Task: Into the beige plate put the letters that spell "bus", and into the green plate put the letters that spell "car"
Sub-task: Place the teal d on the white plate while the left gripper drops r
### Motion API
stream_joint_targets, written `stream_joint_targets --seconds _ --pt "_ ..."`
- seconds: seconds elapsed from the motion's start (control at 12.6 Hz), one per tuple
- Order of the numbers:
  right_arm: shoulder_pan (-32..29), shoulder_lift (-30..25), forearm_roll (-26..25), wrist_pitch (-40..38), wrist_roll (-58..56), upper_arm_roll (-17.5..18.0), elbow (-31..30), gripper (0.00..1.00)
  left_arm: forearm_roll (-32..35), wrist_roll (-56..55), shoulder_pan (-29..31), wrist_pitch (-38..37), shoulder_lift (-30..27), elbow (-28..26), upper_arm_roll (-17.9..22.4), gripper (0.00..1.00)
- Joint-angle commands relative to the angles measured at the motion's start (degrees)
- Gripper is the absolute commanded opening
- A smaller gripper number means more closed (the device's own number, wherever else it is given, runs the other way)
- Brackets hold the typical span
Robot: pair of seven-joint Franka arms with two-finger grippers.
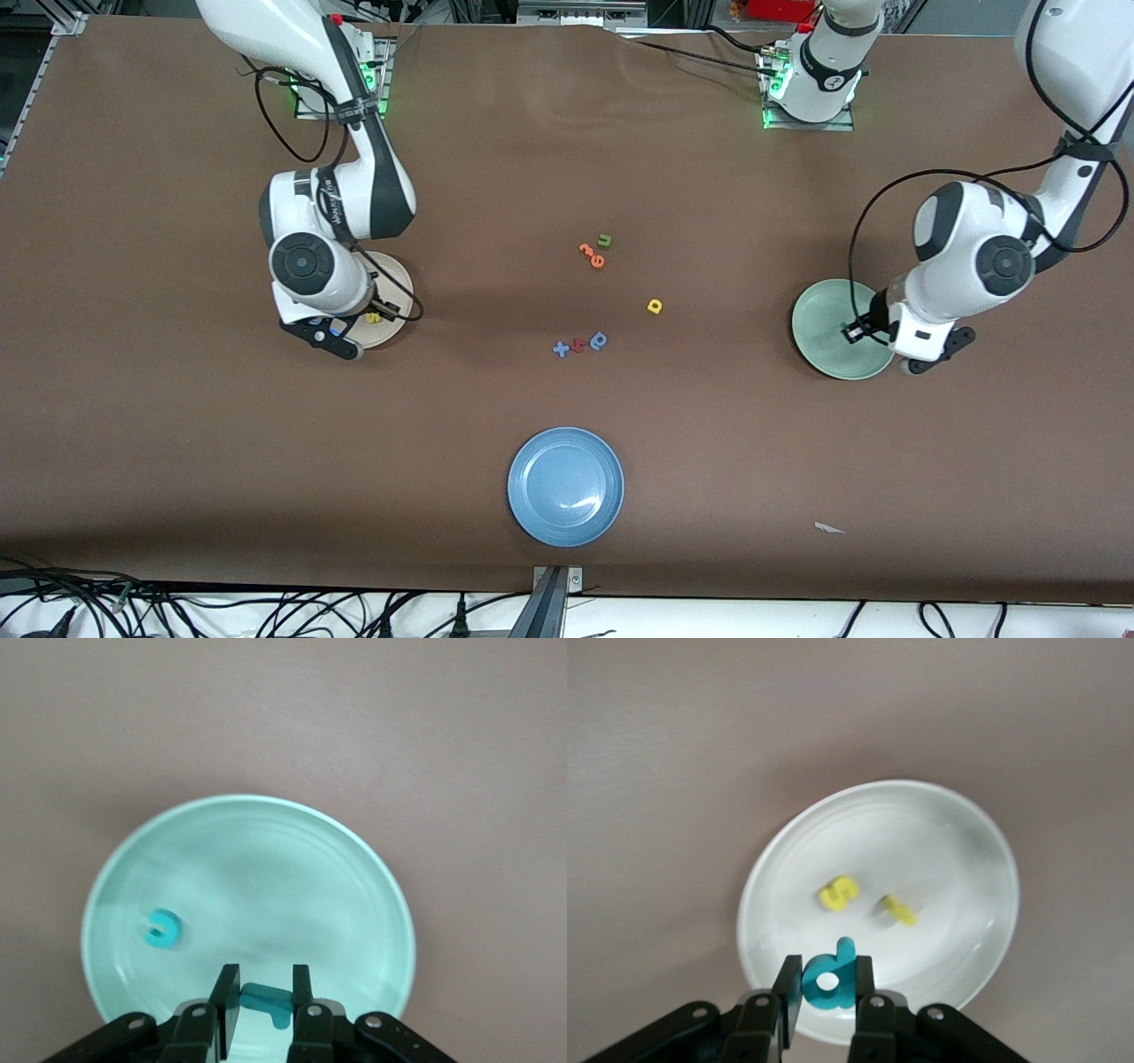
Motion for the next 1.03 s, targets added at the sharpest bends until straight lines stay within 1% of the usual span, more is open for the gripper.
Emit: stream_joint_targets --seconds 0.0,0.08,0.16,0.24,0.32,0.4,0.48,0.64,0.8,0.95 --pt "-1.32 -0.36 0.89 0.52 -4.37 -0.18 -2.98 0.28 1.93 0.48 -0.01 -0.33 1.36 1.15 -0.53 0.94" --pt "-2.1 -0.01 0.97 0.61 -5.25 -0.18 -3.42 0.29 1.84 0.13 -0.28 -0.42 1.37 1.34 -0.53 1.0" --pt "-2.37 0.26 0.97 1.22 -5.87 -0.18 -3.94 0.33 1.67 -0.31 -0.45 -0.68 1.11 1.42 -0.88 1.0" --pt "-2.46 0.61 0.97 2.01 -6.13 -0.18 -4.21 0.59 1.14 -1.01 -0.63 -0.68 0.93 1.6 -1.49 1.0" --pt "-2.46 0.7 0.97 1.93 -6.05 -0.18 -4.21 1.0 1.05 -3.63 -0.89 -0.68 0.85 1.69 -3.84 1.0" --pt "-2.46 0.61 0.97 1.67 -5.7 -0.18 -4.13 1.0 1.05 -7.66 -1.42 -0.68 1.11 2.56 -5.87 1.0" --pt "-2.46 0.61 0.97 1.49 -5.61 -0.1 -3.95 1.0 1.05 -11.79 -3.94 -0.59 1.37 2.92 -6.58 1.0" --pt "-2.38 0.26 1.06 1.31 -5.43 0.08 -3.86 1.0 1.66 -21.45 -10.88 -0.15 2.68 4.58 -6.5 1.0" --pt "-2.38 -0.53 1.5 0.7 -5.78 0.25 -3.51 1.0 1.75 -29.72 -16.86 0.89 5.49 6.95 -5.98 1.0" --pt "-2.11 -1.85 1.5 -2.19 -6.05 0.43 -0.71 1.0 2.01 -36.32 -22.31 3.09 8.83 8.63 -4.93 1.0"
